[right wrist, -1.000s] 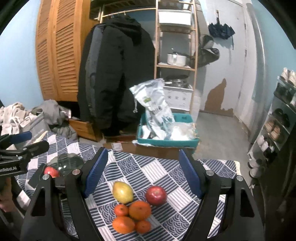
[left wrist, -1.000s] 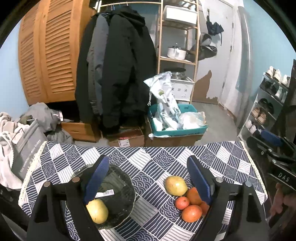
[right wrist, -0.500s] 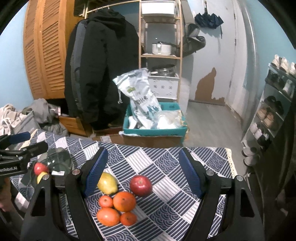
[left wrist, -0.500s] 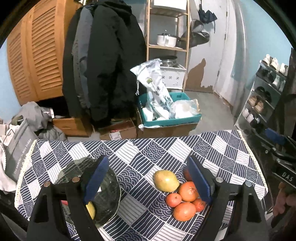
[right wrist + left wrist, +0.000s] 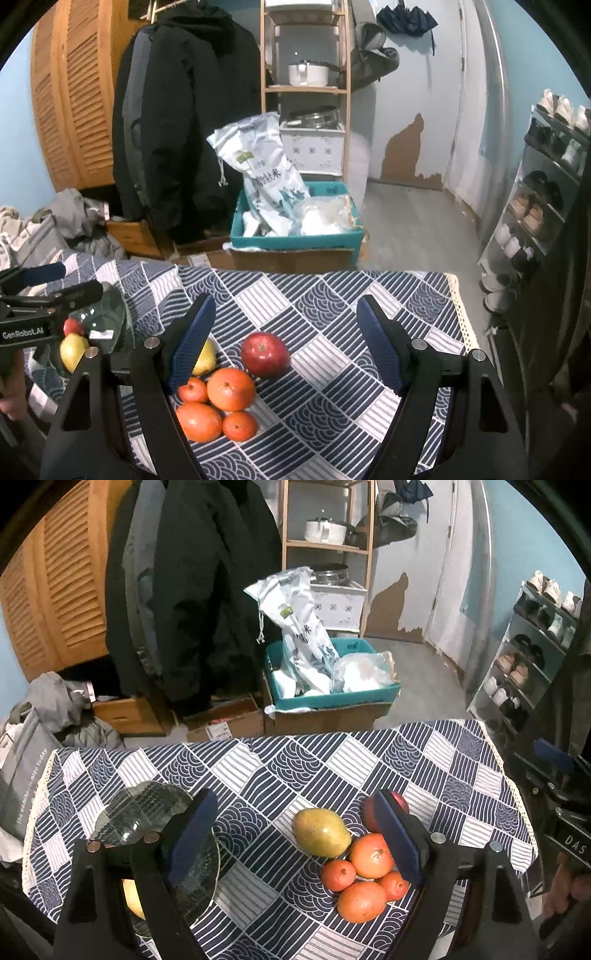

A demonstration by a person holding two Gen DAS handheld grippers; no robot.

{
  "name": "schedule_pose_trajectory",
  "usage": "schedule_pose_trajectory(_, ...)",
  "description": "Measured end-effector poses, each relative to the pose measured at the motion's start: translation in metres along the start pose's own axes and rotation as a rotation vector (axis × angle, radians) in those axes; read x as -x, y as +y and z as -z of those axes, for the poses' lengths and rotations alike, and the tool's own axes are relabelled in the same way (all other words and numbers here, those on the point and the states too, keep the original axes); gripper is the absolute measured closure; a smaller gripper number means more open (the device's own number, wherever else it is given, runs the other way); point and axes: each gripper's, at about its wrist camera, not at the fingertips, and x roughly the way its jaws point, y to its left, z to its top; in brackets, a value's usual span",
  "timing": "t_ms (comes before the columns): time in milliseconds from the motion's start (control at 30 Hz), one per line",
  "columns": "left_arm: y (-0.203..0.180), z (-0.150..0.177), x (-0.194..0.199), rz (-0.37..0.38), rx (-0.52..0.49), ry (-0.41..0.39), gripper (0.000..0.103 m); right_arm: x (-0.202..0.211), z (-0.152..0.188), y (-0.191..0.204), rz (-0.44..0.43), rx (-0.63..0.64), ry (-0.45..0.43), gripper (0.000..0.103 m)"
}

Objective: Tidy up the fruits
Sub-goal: 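Move the left tool to the yellow mango while the right tool approaches a red apple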

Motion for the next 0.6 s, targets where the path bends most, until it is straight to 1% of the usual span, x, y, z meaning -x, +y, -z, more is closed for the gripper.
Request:
schedule_pose_trajectory(300,-0.006,0.008,-0.041,-0.011,-0.008,0.093,0.016,-0.027,0.009,-0.003,-0.006,-0.013,0.075,0.024)
schedule_pose_trajectory(433,-0.006,0.013,-0.062,-0.029,-0.004,0.132,0.016,-0.046,0.017,-0.005,0.002,-0.009,0.126,0.024)
schedule_pose_trajectory(600,-0.007,0.018,-0.085,-0.024,0.008,0.182,0.016,-0.068,0.028,-0.007,0.003,-0.012,0.190,0.024)
